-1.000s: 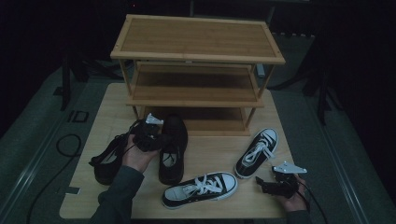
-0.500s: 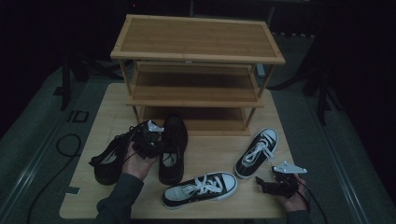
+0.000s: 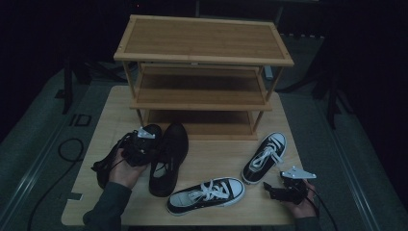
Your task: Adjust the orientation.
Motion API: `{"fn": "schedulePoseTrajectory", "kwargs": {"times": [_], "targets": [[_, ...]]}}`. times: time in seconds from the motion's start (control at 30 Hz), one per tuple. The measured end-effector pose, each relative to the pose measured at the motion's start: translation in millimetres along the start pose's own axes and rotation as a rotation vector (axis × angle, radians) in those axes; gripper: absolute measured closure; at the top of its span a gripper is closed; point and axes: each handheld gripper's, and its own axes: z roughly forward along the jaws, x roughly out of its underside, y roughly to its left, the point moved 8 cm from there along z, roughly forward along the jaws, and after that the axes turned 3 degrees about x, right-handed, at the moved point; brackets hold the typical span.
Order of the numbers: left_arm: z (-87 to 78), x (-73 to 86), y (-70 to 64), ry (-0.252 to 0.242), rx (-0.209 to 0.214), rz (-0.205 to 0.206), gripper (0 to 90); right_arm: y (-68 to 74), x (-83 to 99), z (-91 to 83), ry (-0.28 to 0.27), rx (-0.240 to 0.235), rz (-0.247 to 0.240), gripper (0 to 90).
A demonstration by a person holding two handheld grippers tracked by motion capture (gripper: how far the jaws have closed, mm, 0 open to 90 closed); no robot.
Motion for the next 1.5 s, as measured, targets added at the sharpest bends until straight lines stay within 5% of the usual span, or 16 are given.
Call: {"fn": "schedulePoseTrajectory", "kwargs": {"times": [0.2, 0.47, 0.7, 0.87, 1.0, 1.3, 1.5], "targets": [[-15.9, 20.4, 8.5, 0.025, -0.003, 0.013, 87.6, 0.0, 0.0, 0.0, 0.0, 0.0, 0.0, 15.8], [-32.6, 35.8, 31.7, 0.019, -0.046, -0.03, 87.5, 0.0, 0.0, 0.0, 0.0, 0.0, -0.001, 15.8], [-33.5, 38.6, 30.5, 0.022, -0.059, -0.01, 85.2, 0.0, 0.0, 0.0, 0.0, 0.0, -0.001, 15.8], [-40.5, 35.9, 27.4, -0.027, -0.025, -0.005, 72.4, 0.0, 0.0, 0.0, 0.0, 0.0, -0.001, 15.8], [-47.4, 35.3, 27.8, -0.053, -0.036, 0.0, 63.7, 0.0, 0.0, 0.0, 0.0, 0.0, -0.001, 15.8], [-55.8, 35.8, 32.7, -0.105, -0.076, -0.022, 43.6, 0.0, 0.0, 0.0, 0.0, 0.0, -0.001, 15.8], [-59.0, 33.8, 39.2, -0.111, -0.131, -0.022, 22.6, 0.0, 0.0, 0.0, 0.0, 0.0, -0.001, 15.8]]}}
